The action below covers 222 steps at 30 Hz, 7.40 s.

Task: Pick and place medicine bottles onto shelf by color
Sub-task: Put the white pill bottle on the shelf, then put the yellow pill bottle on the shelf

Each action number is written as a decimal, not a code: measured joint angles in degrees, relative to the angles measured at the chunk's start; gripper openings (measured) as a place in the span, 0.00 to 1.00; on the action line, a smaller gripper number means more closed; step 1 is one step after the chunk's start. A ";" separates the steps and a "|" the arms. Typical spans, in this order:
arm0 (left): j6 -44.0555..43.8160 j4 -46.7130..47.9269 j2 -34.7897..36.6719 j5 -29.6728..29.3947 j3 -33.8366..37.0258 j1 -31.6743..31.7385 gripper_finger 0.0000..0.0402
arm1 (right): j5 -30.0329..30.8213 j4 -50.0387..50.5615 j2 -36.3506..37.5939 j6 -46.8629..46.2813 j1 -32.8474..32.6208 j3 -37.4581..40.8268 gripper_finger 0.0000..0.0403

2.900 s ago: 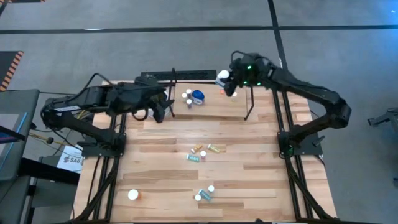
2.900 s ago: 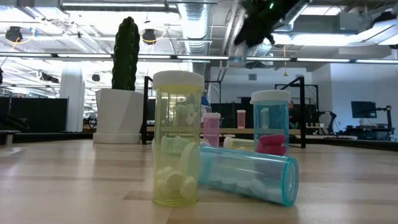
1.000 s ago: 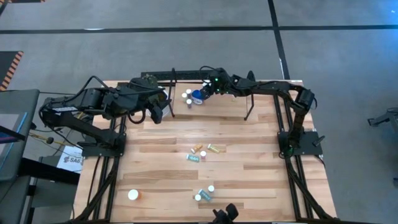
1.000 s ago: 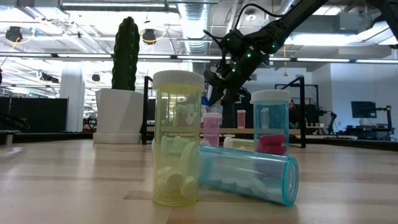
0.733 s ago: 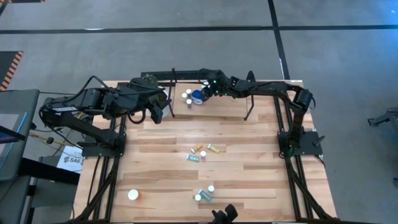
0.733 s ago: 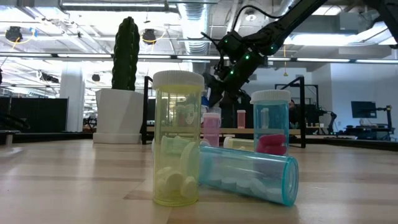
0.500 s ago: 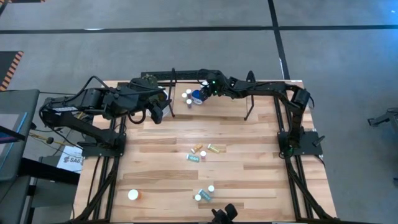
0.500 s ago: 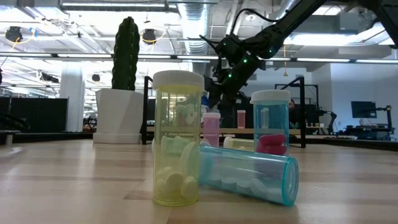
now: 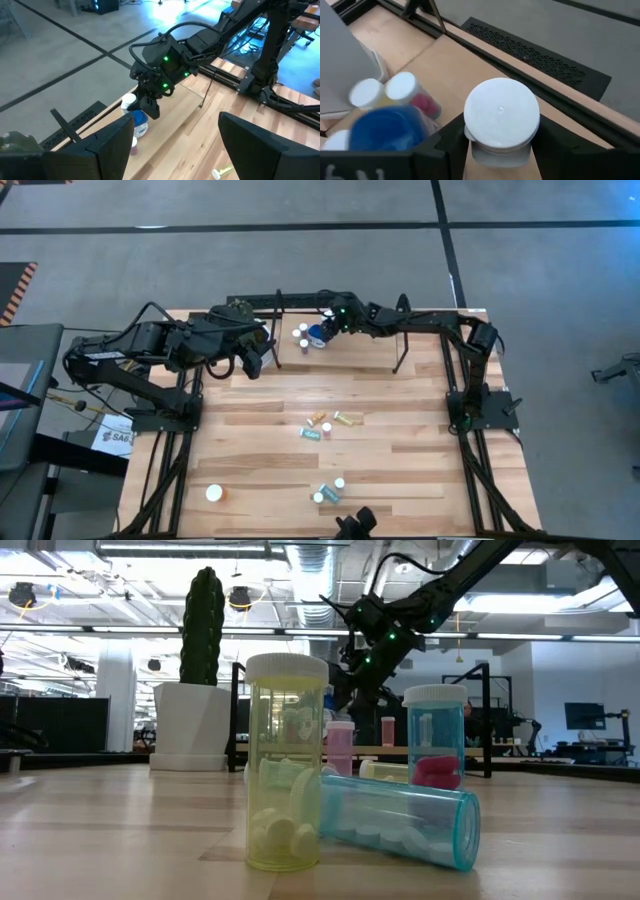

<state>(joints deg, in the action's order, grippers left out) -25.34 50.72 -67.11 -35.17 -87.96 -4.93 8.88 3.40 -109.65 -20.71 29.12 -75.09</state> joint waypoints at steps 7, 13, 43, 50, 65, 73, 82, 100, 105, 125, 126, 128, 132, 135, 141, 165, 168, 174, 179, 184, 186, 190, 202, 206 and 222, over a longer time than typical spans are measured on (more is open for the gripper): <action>0.00 0.00 0.00 0.19 0.00 -0.02 0.69 | 0.00 5.73 0.00 4.82 -0.24 -5.19 0.61; 0.02 0.00 0.00 0.39 0.00 -0.02 0.69 | 0.00 10.56 0.04 6.19 -0.26 -8.58 0.63; -5.15 -0.01 -0.31 1.21 0.00 -0.02 0.69 | -5.55 42.38 25.59 3.32 -13.40 -6.83 0.63; -9.77 2.08 -2.34 3.84 0.07 -2.11 0.69 | -6.23 44.48 24.17 -3.05 -24.40 -2.19 0.63; -21.71 6.52 -5.27 2.64 0.02 -18.38 0.69 | -9.23 40.69 6.14 -10.79 -32.57 -1.26 0.63; -25.00 7.17 -5.18 -1.23 0.00 -28.61 0.69 | -10.19 37.63 2.32 -13.40 -32.85 -1.29 0.63; -28.37 7.30 -5.29 -7.49 0.00 -37.40 0.69 | -10.44 35.47 -1.62 -16.20 -33.31 -1.29 0.63; -28.35 7.87 -5.29 -11.15 0.00 -39.09 0.69 | -8.94 38.38 -2.23 -17.07 -36.59 -1.33 0.63; -28.34 7.89 -5.29 -11.29 0.00 -39.10 0.69 | -8.94 38.51 -1.88 -18.39 -36.44 -1.31 0.63; -28.40 8.00 -5.29 -10.26 0.00 -39.10 0.69 | -8.22 38.44 -1.33 -25.56 -42.21 -3.11 0.63; -28.40 8.25 -5.29 -10.25 0.00 -39.10 0.69 | -8.11 37.51 -1.33 -26.00 -42.42 -2.35 0.63; -28.41 9.00 -5.29 -10.19 0.00 -39.10 0.69 | -8.04 35.47 -1.35 -27.48 -42.53 -0.83 0.63; -28.41 9.63 -5.29 -10.06 0.00 -39.10 0.69 | -7.86 29.80 -1.36 -29.93 -42.49 1.39 0.63; -28.44 10.18 -5.29 -10.06 0.00 -39.09 0.69 | -6.95 28.58 -1.36 -30.44 -42.35 1.49 0.63; -28.44 10.05 -5.29 -10.07 0.00 -39.10 0.69 | -5.99 28.94 -1.36 -30.47 -42.10 1.49 0.60; -27.89 10.29 -5.27 -8.71 0.00 -39.10 0.69 | -4.29 29.06 -3.90 -30.28 -42.63 1.34 0.26; -27.87 10.29 -5.27 -8.86 0.00 -39.07 0.69 | -4.68 30.41 -1.93 -30.00 -42.91 1.45 0.25; -27.25 10.13 -5.29 -12.05 0.00 -39.05 0.69 | -4.40 32.98 5.97 -28.77 -42.76 1.36 0.29; -21.96 8.24 -5.68 -18.15 0.00 -38.34 0.69 | -0.27 31.21 14.60 -27.89 -42.16 1.34 0.28; -8.52 2.23 -7.60 -16.64 0.02 -36.14 0.69 | 0.34 23.03 21.17 -23.99 -40.88 1.27 0.28; -0.60 -1.40 -8.82 -12.32 0.02 -34.75 0.69 | 0.33 20.21 23.18 -22.77 -40.48 1.25 0.28; 12.64 -7.12 -10.76 -2.17 0.02 -31.46 0.69 | -0.74 16.55 25.43 -22.28 -39.44 1.19 0.28; 18.10 -10.20 -10.81 10.49 0.00 -18.89 0.69 | 3.94 5.12 23.04 -7.90 -41.24 -5.96 0.28; 13.61 -11.19 -10.82 5.54 0.00 -16.43 0.69 | 6.90 -1.98 23.10 -3.98 -40.52 -5.96 0.28; 11.08 -21.46 -10.80 -5.37 0.00 -15.75 0.69 | 7.99 -13.93 23.47 9.03 -39.52 -5.96 0.28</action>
<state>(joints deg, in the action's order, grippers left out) -14.26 29.26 -77.91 -40.54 -87.96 -20.69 16.88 -10.53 -86.18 -11.68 -10.39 -81.06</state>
